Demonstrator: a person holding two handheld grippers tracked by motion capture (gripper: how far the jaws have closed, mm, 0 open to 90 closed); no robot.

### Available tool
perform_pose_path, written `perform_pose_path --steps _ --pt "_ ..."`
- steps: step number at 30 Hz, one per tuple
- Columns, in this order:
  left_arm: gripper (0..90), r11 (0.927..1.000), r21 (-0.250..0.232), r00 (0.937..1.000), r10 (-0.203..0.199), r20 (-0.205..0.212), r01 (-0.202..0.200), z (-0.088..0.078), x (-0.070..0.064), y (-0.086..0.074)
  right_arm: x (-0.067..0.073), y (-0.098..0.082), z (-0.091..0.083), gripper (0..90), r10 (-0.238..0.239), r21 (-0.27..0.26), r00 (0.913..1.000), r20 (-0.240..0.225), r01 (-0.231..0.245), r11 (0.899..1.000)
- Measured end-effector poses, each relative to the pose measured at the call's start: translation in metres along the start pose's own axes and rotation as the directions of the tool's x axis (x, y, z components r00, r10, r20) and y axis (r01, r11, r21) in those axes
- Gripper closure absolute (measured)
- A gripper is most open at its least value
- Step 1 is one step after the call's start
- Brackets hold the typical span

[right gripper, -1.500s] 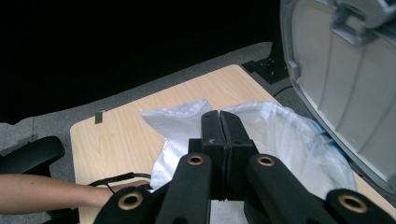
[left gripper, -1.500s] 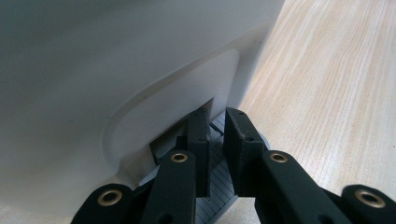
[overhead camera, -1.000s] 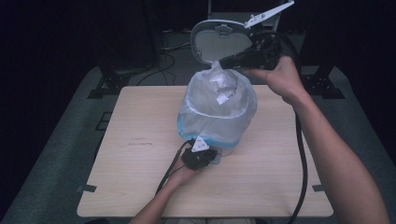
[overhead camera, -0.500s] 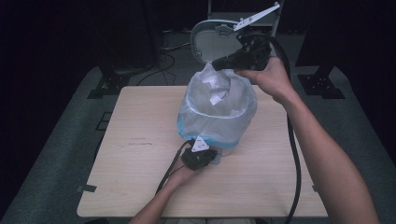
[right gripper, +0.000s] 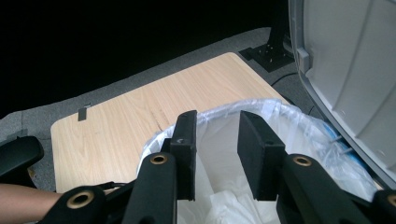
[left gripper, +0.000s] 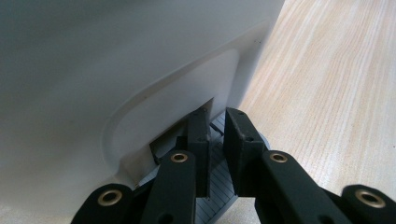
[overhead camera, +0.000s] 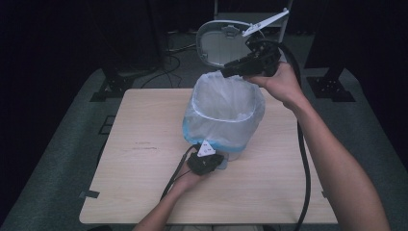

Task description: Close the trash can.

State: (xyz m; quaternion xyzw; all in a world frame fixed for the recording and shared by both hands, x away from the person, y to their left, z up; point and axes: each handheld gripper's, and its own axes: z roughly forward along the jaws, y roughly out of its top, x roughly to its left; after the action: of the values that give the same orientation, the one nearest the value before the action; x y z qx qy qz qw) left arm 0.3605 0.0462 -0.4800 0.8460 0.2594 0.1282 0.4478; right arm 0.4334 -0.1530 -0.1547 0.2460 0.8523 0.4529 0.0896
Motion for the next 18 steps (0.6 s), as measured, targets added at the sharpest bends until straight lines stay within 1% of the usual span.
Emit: perform_pose_path --steps 5,9,14,15,18 --pt "80.9 1.0000 0.000 1.0000 0.000 0.000 0.000 0.000 0.000 0.000 -0.001 -0.008 -0.004 64.3 0.005 0.005 1.0000 0.007 -0.005 1.000" --pt "80.9 1.0000 0.001 1.0000 0.000 0.000 0.000 0.000 0.000 0.000 0.000 -0.016 -0.007 63.8 -0.005 0.018 0.9999 0.012 0.005 1.000" --pt "80.9 1.0000 0.002 1.0000 0.000 0.000 0.000 0.000 0.000 0.000 -0.002 -0.025 -0.015 61.0 0.003 0.008 0.9997 0.026 -0.003 1.000" --pt "80.8 1.0000 0.002 1.0000 0.000 0.000 0.000 0.000 0.000 0.000 -0.002 -0.029 -0.018 60.8 0.005 0.000 0.9997 0.026 -0.005 1.000" --pt "80.8 1.0000 0.002 1.0000 0.001 -0.001 -0.001 0.000 0.000 0.000 -0.003 -0.036 -0.024 59.8 0.010 -0.001 0.9994 0.034 -0.009 1.000"
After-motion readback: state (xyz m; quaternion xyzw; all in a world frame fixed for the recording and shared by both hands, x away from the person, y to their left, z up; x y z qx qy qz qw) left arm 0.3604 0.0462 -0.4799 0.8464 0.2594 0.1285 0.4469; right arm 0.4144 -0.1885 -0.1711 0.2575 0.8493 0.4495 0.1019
